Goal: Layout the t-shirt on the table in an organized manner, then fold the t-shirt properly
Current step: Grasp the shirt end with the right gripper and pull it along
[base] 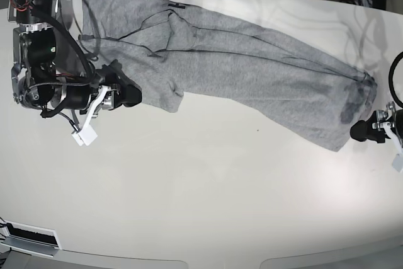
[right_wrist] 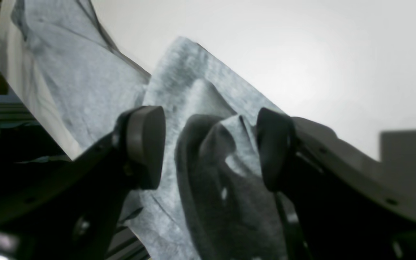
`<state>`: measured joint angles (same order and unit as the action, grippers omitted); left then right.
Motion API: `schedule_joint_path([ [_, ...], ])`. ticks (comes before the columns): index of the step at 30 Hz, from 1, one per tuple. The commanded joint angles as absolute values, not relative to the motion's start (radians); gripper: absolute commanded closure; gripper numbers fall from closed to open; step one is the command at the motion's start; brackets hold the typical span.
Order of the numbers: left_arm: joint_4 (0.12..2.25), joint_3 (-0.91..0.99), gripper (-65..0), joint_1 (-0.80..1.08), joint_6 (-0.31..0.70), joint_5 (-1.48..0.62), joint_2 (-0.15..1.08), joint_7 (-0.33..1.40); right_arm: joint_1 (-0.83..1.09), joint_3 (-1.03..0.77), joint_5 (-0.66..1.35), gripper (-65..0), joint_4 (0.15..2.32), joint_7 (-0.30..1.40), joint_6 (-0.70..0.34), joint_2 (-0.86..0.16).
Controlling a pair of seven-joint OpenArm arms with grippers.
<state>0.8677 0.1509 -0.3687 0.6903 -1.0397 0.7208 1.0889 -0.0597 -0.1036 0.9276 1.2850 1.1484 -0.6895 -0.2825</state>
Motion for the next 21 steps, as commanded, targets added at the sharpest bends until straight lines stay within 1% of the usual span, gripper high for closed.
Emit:
schedule_joint_path([
  [1, 0.879, 0.159, -36.0, -0.390, 0.698, -1.060, 0.748, 1.070, -0.077, -0.104, 0.916, -40.1, 1.300, 1.138, -0.698, -0.286],
  [2, 0.879, 0.159, -36.0, -0.390, 0.698, -1.060, 0.748, 1.070, -0.077, -0.104, 0.890, -39.2, 1.300, 1.137, -0.698, -0.281],
  [5, 0.879, 0.159, -36.0, -0.390, 0.698, -1.060, 0.748, 1.070, -0.077, -0.104, 0.822, -32.9, 1.300, 1.113, -0.698, -0.278],
  [9, 0.879, 0.159, -36.0, -0.390, 0.698, -1.060, 0.748, 1.071, -0.078, -0.104, 0.734, -33.3, 1.300, 1.068, -0.698, -0.283],
  [15, 0.879, 0.159, -36.0, -0.390, 0.698, -1.060, 0.748, 1.071, -0.072, -0.104, 0.735, -33.1, 1.300, 1.062, -0.698, -0.277],
  [17, 0.879, 0.159, -36.0, -0.390, 0.698, -1.060, 0.748, 1.071, -0.068, -0.104, 0.739, -31.2, 1.300, 1.027, -0.698, -0.278],
  [18, 0.879, 0.159, -36.0, -0.390, 0.698, -1.060, 0.748, 1.071, -0.069, -0.104, 0.738, -27.6, 1.300, 1.012, -0.698, -0.278],
  [19, 0.879, 0.159, -36.0, -0.390, 0.698, -1.060, 0.748, 1.071, -0.070, -0.104, 0.739, -21.7, 1.300, 1.001, -0.698, -0.278],
  [21, 0.879, 0.159, -36.0, -0.390, 0.698, -1.060, 0.748, 1.071, -0.078, -0.104, 0.744, -3.4, 1.301, 0.991, -0.698, -0.278],
])
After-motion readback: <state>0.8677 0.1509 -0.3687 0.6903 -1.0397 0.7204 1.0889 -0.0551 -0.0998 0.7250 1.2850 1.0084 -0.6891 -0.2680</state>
